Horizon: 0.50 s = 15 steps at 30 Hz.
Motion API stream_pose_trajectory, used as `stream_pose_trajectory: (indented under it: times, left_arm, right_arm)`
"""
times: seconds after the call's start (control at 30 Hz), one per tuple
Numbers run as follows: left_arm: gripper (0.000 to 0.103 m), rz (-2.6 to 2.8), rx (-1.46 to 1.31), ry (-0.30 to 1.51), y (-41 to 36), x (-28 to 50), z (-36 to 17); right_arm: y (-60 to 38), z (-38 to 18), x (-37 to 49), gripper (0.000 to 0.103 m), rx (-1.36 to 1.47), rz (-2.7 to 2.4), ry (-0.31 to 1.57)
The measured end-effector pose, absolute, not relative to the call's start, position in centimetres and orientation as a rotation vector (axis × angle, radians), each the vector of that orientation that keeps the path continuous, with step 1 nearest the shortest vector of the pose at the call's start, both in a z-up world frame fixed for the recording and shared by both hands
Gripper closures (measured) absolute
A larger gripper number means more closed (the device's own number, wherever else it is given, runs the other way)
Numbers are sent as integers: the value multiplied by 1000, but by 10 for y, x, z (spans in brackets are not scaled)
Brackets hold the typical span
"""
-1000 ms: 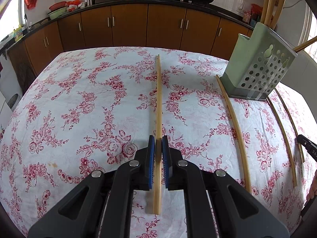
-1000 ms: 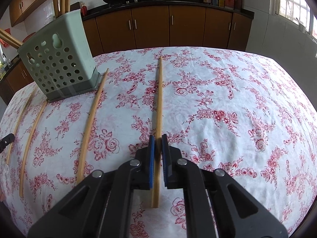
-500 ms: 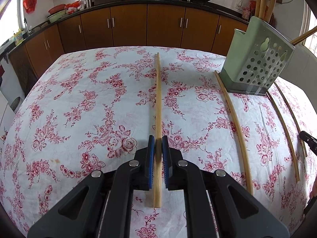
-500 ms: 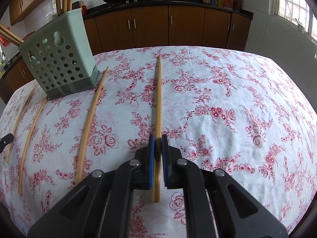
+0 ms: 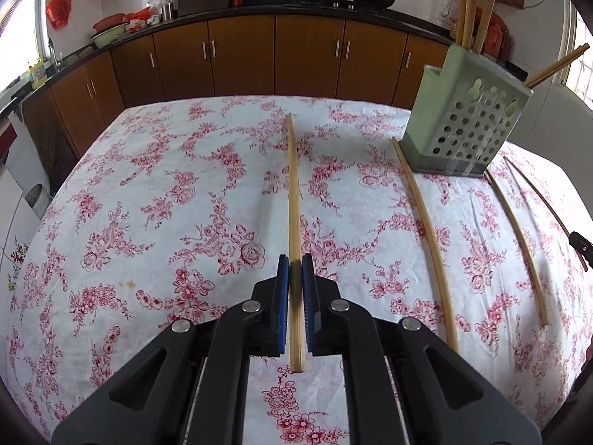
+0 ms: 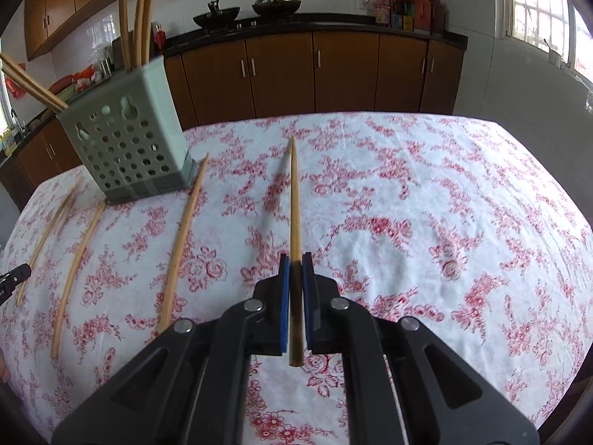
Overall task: Organize utensils
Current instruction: 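Lift both held chopsticks upright and carry them above the green holder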
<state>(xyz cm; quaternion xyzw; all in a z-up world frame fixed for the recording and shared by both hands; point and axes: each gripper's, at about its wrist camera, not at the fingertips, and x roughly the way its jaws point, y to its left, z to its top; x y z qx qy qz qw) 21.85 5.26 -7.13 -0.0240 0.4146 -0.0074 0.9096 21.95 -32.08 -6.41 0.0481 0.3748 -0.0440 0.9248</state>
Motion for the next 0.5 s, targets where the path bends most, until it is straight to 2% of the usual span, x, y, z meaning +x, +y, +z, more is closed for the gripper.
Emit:
stream_pose_trajectory:
  times: [0.3, 0.5]
  left_arm:
    - [96, -67, -113, 650, 62, 200, 13]
    - [96, -93, -154, 550, 57, 200, 49]
  right_arm:
    - [-334, 17, 200, 95, 118, -74, 539]
    - [-338, 42, 199, 95, 149, -67, 467]
